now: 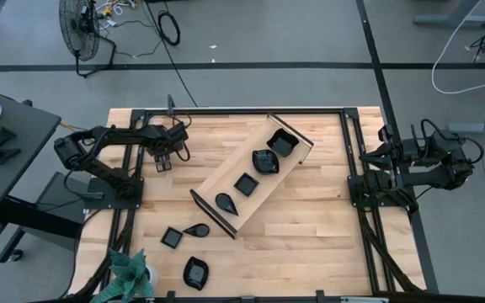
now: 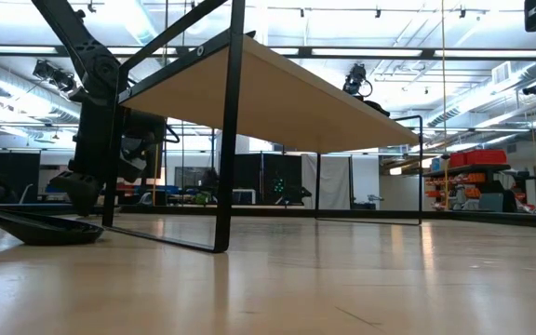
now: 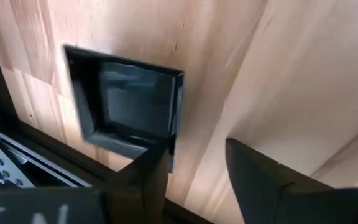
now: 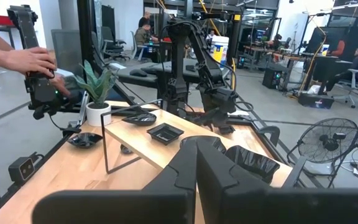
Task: Pick & Place Mini shaped plates
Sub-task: Stack the black square shaped plate on top of the black square shaped plate on the shelf
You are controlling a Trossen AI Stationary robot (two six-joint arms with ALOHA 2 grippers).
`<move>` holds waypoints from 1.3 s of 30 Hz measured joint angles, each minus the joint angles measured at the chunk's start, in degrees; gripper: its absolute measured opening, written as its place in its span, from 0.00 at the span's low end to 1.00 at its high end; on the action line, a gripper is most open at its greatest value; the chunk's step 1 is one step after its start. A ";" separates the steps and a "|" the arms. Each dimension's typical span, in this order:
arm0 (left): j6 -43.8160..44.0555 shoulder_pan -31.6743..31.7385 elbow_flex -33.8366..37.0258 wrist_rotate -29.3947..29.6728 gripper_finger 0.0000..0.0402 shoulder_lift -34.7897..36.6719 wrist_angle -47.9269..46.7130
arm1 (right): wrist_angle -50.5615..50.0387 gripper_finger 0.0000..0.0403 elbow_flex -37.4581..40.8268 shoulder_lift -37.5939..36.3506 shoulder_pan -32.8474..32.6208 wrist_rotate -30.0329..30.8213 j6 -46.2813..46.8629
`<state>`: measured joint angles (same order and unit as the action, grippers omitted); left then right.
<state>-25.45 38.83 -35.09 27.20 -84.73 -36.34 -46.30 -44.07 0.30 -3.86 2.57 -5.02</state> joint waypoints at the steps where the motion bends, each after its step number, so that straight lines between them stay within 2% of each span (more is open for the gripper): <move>1: 0.00 0.00 0.02 -0.16 0.38 -0.02 0.00 | 0.00 0.03 0.00 0.00 0.02 0.00 0.00; 9: -0.72 0.00 0.02 -1.59 0.17 -0.02 0.02 | 0.00 0.03 0.00 0.00 0.02 0.00 0.00; 16: -0.75 0.00 0.02 -1.58 0.02 -0.02 -0.02 | 0.00 0.03 0.00 0.00 0.02 0.00 0.00; 24: -0.80 -0.09 -0.48 -1.00 0.01 -0.02 -1.82 | 0.00 0.03 0.00 0.00 0.00 0.00 0.00; 28: -1.35 -0.04 -2.45 1.38 0.01 -0.04 -3.77 | 0.00 0.03 0.00 0.01 0.00 0.00 0.00; 39: -2.27 -0.07 -8.65 1.49 0.00 -0.04 -10.76 | 0.00 0.03 0.00 0.01 0.01 0.00 0.00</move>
<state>-27.73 38.76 -43.75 28.69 -84.77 -47.10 -46.30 -44.08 0.30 -3.85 2.57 -5.02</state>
